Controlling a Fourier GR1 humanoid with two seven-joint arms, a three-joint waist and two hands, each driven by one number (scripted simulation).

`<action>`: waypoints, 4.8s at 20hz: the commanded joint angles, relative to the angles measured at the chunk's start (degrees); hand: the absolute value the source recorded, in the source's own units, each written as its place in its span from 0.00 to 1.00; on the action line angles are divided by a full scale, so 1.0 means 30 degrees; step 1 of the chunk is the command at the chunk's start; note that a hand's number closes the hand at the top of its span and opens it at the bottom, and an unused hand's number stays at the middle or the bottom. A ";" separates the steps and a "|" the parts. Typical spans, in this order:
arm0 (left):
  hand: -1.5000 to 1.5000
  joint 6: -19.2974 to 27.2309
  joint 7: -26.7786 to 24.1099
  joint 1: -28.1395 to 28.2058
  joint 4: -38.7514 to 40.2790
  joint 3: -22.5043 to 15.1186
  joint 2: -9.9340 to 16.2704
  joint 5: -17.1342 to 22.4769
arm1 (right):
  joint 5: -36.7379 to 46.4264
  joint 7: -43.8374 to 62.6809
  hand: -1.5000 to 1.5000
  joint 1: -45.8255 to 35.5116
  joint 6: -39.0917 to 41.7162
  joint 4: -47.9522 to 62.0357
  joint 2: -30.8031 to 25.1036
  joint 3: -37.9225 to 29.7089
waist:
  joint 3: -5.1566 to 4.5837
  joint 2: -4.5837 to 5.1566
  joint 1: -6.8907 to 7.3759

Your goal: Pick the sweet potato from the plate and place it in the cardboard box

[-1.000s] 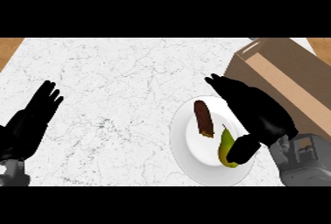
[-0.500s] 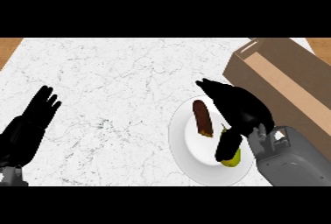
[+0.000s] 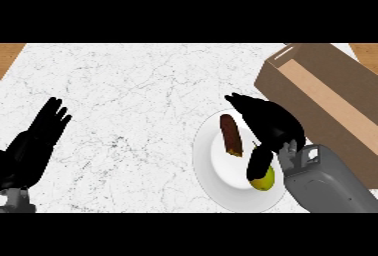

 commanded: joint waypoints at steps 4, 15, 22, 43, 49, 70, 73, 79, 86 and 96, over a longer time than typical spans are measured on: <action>0.50 0.0211 0.0557 -0.0979 0.0051 0.0015 -0.0927 -0.0782 | 0.1912 -0.1559 0.00 -0.0783 0.0839 0.1085 0.1530 -0.1046 | 0.0002 0.0001 0.0011; 0.50 -0.1028 -0.0081 -0.0501 0.0516 0.1058 -0.1221 -0.1096 | 0.4934 -0.1605 0.00 0.0012 0.2003 0.2012 0.3206 -0.0972 | -0.0001 0.0002 0.0000; 0.50 -0.1096 0.0327 0.1289 -0.1635 0.0951 -0.1719 -0.1657 | 0.6680 -0.1329 0.00 0.0589 0.1792 0.2371 0.4327 -0.1008 | 0.0003 -0.0027 0.0050; 0.50 -0.2355 0.1780 -0.0931 -0.0610 0.2727 -0.1507 -0.1264 | 0.9860 -0.5170 0.00 0.0502 0.1624 0.6651 0.4967 -0.2651 | 0.0003 0.0004 0.0014; 0.50 -0.1673 0.2063 -0.0667 -0.1157 0.1948 -0.2523 -0.2181 | 1.1217 -0.5349 0.00 0.1067 0.0231 0.7725 0.5983 -0.2320 | 0.0005 0.0005 0.0022; 0.50 -0.2549 0.1597 -0.1324 0.0171 0.2990 -0.2289 -0.2186 | 1.1802 -0.6526 1.00 0.0856 -0.0396 0.7171 0.6719 -0.3833 | 0.0001 -0.0007 -0.0032; 0.50 -0.2459 0.1951 0.0028 -0.1796 0.2478 -0.2599 -0.2597 | 1.1771 -0.6055 1.00 0.0259 -0.0706 0.7701 0.6738 -0.4855 | 0.0005 -0.0010 0.0049; 0.50 -0.2550 0.0443 -0.0455 -0.0014 0.2620 -0.2979 -0.2869 | 1.2795 -0.5538 1.00 0.0788 -0.1201 0.4358 0.5951 -0.4060 | -0.0003 -0.0021 -0.0104; 0.50 -0.2673 0.1063 0.0428 -0.0938 0.2811 -0.2940 -0.2498 | 1.3214 -0.3638 1.00 -0.0113 -0.0027 -0.1334 0.6683 -0.3457 | -0.0003 -0.0089 -0.0040; 0.50 -0.2942 0.2842 -0.0682 -0.1758 0.3437 -0.1950 -0.1570 | 1.4072 0.1681 1.00 -0.4628 0.2621 -0.5864 0.6660 -0.6046 | -0.0001 -0.0086 -0.0047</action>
